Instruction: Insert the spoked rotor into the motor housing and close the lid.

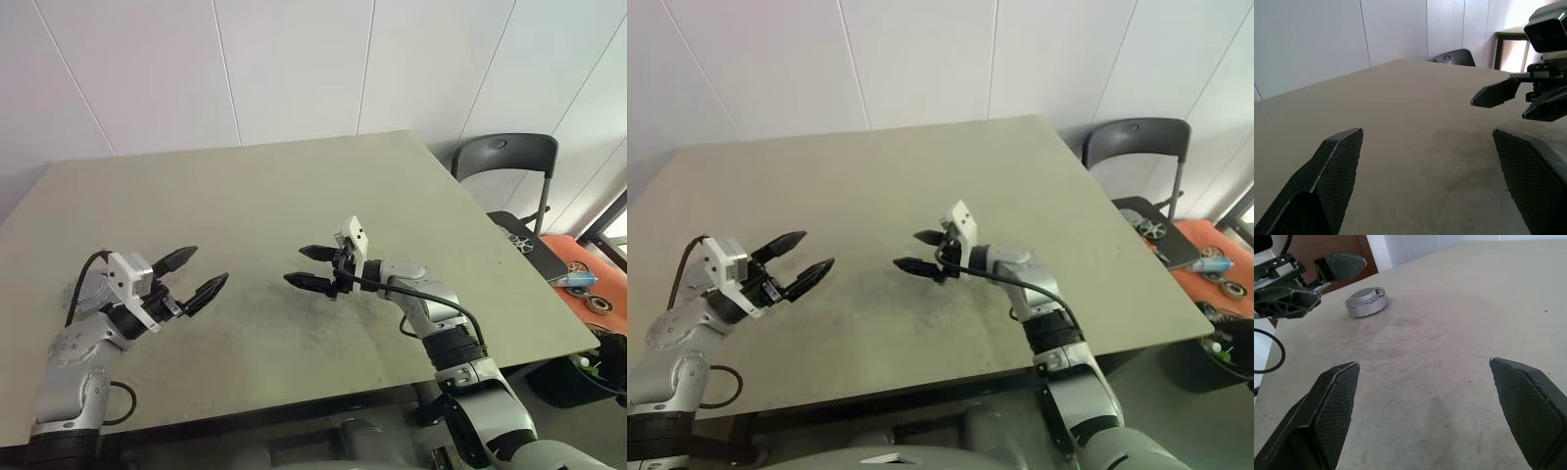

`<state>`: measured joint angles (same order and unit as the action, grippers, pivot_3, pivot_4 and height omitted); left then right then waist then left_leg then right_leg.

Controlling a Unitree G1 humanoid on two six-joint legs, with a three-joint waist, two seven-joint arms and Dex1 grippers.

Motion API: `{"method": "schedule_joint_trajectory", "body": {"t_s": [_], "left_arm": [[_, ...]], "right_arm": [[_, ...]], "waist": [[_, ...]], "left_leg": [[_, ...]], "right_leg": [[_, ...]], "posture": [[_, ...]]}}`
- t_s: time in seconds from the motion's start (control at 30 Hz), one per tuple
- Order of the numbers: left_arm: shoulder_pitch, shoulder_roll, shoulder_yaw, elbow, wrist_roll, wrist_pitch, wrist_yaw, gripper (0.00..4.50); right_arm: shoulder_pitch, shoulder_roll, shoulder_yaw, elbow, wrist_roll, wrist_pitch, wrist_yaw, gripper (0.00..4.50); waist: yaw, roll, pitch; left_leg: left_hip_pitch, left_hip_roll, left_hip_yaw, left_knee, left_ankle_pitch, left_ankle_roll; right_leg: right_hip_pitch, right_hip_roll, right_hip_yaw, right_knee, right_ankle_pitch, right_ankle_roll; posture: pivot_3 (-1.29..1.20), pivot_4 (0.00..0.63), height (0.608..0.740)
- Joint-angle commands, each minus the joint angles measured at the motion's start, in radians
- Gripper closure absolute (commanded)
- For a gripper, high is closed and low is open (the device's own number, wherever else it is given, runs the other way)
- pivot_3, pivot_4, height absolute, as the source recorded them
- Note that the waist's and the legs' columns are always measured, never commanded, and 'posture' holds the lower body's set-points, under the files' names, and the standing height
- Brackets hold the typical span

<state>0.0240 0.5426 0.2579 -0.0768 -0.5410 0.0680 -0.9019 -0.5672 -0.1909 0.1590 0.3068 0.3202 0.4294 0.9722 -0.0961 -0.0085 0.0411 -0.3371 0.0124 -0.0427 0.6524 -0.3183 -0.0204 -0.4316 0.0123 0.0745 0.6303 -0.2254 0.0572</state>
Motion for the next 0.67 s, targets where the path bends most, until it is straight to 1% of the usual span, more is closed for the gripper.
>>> {"method": "schedule_joint_trajectory", "body": {"t_s": [0.03, 0.67], "left_arm": [[-0.032, 0.0, 0.013, -0.008, 0.0, -0.026, -0.003, 0.0], [-0.029, -0.015, 0.012, 0.022, 0.024, -0.071, 0.0, 0.0]], "right_arm": [[-0.022, 0.006, -0.002, -0.022, 0.001, -0.028, 0.001, 0.03], [-0.04, 0.002, 0.002, -0.001, -0.007, -0.046, 0.011, 0.03]], "waist": [[0.0, 0.0, 0.0], [0.001, 0.0, 0.0]], "left_leg": [[0.0, 0.0, 0.0, 0.0, 0.0, 0.0], [0.0, 0.0, 0.0, 0.0, 0.0, 0.0]], "right_leg": [[0.0, 0.0, 0.0, 0.0, 0.0, 0.0], [0.0, 0.0, 0.0, 0.0, 0.0, 0.0]], "posture": [[0.0, 0.0, 0.74], [0.0, 0.0, 0.74]]}}
